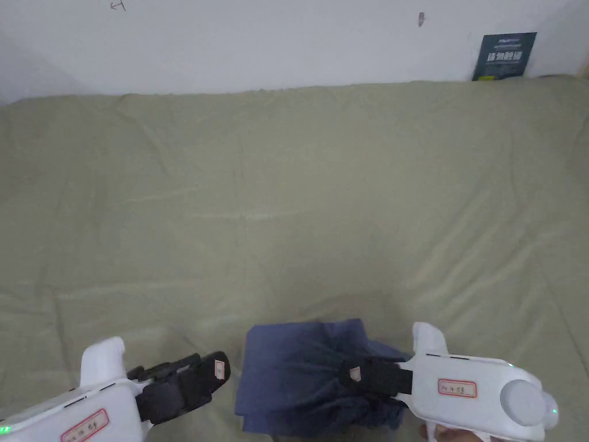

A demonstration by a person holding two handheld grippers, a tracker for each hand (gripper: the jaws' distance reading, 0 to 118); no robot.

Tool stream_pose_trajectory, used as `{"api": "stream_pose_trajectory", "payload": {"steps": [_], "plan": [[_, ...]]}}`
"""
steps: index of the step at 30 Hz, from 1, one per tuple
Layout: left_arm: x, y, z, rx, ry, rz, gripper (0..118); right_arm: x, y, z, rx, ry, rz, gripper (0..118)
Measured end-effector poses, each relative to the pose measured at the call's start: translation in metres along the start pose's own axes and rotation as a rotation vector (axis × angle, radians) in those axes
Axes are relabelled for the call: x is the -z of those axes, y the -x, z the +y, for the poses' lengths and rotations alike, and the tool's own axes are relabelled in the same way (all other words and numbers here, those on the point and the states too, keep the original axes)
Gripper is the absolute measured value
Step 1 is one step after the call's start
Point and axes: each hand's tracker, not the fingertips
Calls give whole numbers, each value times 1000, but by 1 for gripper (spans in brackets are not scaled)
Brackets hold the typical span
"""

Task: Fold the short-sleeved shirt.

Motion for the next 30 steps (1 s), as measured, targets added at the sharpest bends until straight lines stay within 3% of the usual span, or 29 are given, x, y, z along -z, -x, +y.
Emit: {"api": "stream_pose_trajectory", "payload": {"steps": [3,8,11,13,15,16,17,18,19,21,24,30], "plan": [[19,29,7,-119,58,-102,106,16,-32,0,96,61,-33,3],[90,67,0,-295,211,-225,107,-3,-50,-3,121,-9,-5,3],[141,73,-18,-369,317,-312,106,-15,-62,0,181,-55,13,3],[157,70,-23,-429,254,-499,106,-21,-68,4,187,-72,-12,3],[175,61,-29,-468,303,-500,105,-24,-73,4,195,-74,3,3],[181,52,-31,-447,299,-489,101,-25,-73,4,195,-74,7,3],[184,46,-31,-368,316,-439,85,-25,-73,4,190,-74,9,3],[185,39,-30,-313,334,-362,51,-26,-72,3,185,-75,8,3],[189,41,-31,-300,371,-243,33,-28,-71,1,180,-81,7,3],[186,49,-30,-434,356,-344,33,-32,-69,-2,173,-87,15,3],[170,32,-16,-237,368,-225,33,-40,-57,-8,127,-91,8,3],[91,65,42,-98,318,-131,33,-57,-32,-27,64,-93,3,3]]}}
